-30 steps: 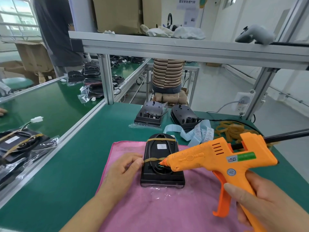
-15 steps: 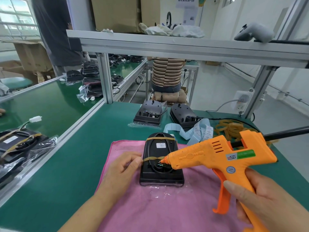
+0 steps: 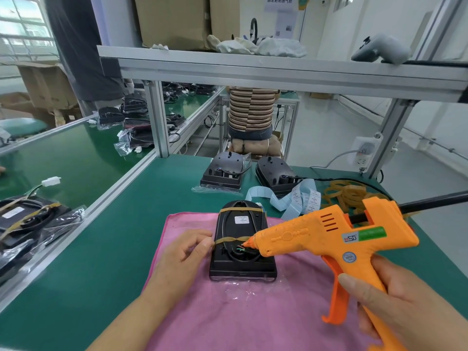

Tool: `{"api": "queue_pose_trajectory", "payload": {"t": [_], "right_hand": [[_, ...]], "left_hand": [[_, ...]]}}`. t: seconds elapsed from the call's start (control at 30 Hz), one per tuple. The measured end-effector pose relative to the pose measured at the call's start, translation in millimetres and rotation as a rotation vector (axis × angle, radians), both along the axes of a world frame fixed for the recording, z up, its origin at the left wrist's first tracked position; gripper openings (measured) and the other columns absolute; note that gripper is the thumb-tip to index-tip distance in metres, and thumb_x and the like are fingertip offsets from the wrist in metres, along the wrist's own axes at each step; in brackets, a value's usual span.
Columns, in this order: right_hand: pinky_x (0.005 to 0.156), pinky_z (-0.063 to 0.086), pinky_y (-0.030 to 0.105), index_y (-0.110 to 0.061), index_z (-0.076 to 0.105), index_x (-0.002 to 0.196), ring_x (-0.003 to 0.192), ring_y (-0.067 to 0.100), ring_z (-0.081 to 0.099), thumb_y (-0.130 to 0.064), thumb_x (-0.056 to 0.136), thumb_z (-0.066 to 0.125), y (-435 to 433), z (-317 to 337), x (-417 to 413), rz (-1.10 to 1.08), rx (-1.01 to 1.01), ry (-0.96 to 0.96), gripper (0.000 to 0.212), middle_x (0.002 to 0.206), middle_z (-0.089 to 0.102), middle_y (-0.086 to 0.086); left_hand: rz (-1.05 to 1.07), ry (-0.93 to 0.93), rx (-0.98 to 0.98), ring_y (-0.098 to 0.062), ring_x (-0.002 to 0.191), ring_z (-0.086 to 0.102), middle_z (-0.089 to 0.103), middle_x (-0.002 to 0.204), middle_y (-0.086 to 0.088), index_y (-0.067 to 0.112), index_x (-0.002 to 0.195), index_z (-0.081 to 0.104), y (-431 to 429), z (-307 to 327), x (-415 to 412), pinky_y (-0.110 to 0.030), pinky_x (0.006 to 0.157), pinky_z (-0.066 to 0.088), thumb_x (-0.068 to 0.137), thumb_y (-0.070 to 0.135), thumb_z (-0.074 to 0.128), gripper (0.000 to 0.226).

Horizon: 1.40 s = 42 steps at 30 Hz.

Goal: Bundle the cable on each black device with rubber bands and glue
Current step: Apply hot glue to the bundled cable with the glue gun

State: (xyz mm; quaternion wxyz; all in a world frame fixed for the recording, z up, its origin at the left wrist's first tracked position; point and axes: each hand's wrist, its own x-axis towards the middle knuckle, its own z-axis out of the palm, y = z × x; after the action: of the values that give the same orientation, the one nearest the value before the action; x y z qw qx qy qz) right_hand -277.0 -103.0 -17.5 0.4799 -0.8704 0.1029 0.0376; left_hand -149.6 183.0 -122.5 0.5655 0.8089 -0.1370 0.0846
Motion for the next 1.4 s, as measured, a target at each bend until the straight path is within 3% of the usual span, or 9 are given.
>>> {"api": "queue_pose_trajectory", "payload": {"t": [0.77, 1.17, 1.4], "right_hand": [[0.048, 0.047, 0.018, -0.052, 0.046, 0.113, 0.049, 0.017, 0.064, -0.063, 0.062, 0.055, 1.3, -0.8, -3.6, -0.003, -0.011, 0.004, 0.053, 0.058, 0.068, 0.01], [0.045, 0.046, 0.018, -0.051, 0.049, 0.111, 0.048, 0.016, 0.064, -0.06, 0.063, 0.057, 1.2, 0.5, -2.5, -0.007, -0.003, -0.036, 0.049, 0.057, 0.068, 0.01], [0.046, 0.049, 0.019, -0.06, 0.048, 0.103, 0.053, 0.022, 0.067, -0.063, 0.06, 0.058, 1.9, -1.0, -1.1, -0.006, 0.007, -0.046, 0.044, 0.058, 0.068, 0.009]], "left_hand": [[0.005, -0.004, -0.004, 0.005, 0.097, 0.061, 0.07, 0.102, 0.021, 0.016, 0.087, 0.074, -0.5, 0.5, -0.5, -0.001, 0.079, 0.041, 0.096, 0.009, 0.059, 0.019], [0.004, -0.012, 0.01, 0.007, 0.097, 0.06, 0.068, 0.1, 0.027, 0.016, 0.085, 0.073, -0.1, 1.0, 0.0, 0.0, 0.078, 0.04, 0.096, 0.011, 0.059, 0.019], [-0.004, -0.02, 0.012, 0.008, 0.099, 0.059, 0.067, 0.101, 0.029, 0.02, 0.086, 0.074, 0.2, 1.9, -0.9, 0.0, 0.079, 0.04, 0.097, 0.012, 0.058, 0.021]]}}
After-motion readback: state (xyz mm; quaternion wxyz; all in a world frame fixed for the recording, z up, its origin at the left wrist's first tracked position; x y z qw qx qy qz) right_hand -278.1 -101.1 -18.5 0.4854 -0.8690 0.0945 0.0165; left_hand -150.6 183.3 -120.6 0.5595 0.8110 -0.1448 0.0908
